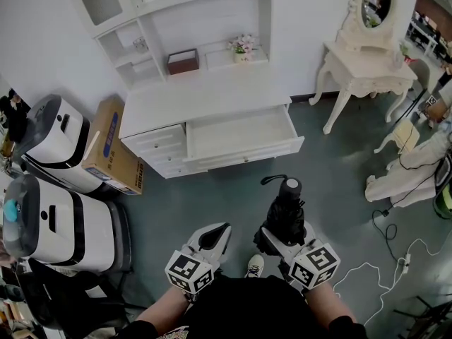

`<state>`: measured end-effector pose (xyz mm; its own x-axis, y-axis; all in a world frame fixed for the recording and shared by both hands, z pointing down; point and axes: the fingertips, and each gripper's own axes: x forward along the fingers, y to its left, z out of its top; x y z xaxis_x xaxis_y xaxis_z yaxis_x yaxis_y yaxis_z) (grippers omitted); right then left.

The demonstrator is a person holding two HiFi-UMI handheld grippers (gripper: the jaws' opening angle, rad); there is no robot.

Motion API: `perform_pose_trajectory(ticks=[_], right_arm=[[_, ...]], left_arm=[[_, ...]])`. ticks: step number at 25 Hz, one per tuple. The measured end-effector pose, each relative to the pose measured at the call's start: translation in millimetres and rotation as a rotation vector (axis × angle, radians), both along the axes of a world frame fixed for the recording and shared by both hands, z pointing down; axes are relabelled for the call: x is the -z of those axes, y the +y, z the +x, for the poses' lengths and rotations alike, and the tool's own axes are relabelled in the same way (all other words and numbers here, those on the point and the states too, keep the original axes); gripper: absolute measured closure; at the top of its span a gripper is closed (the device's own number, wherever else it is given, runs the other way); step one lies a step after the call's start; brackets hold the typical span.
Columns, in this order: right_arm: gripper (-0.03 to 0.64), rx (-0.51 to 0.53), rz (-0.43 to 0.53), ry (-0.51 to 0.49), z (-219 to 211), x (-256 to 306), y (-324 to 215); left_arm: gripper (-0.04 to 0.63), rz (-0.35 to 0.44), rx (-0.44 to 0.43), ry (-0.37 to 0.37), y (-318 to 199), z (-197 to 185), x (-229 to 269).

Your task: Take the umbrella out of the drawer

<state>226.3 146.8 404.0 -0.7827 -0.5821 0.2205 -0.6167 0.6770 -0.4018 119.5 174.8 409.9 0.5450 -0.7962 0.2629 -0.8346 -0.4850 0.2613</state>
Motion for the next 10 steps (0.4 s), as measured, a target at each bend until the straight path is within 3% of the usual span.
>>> perform_pose_trajectory(ticks=[10], right_arm=[[0.314, 0.007, 0.006, 0.001, -1.0, -0.3, 0.8]], left_arm=[[0.594, -0.002, -0.004, -0.007, 0.9, 2.4, 1.8]])
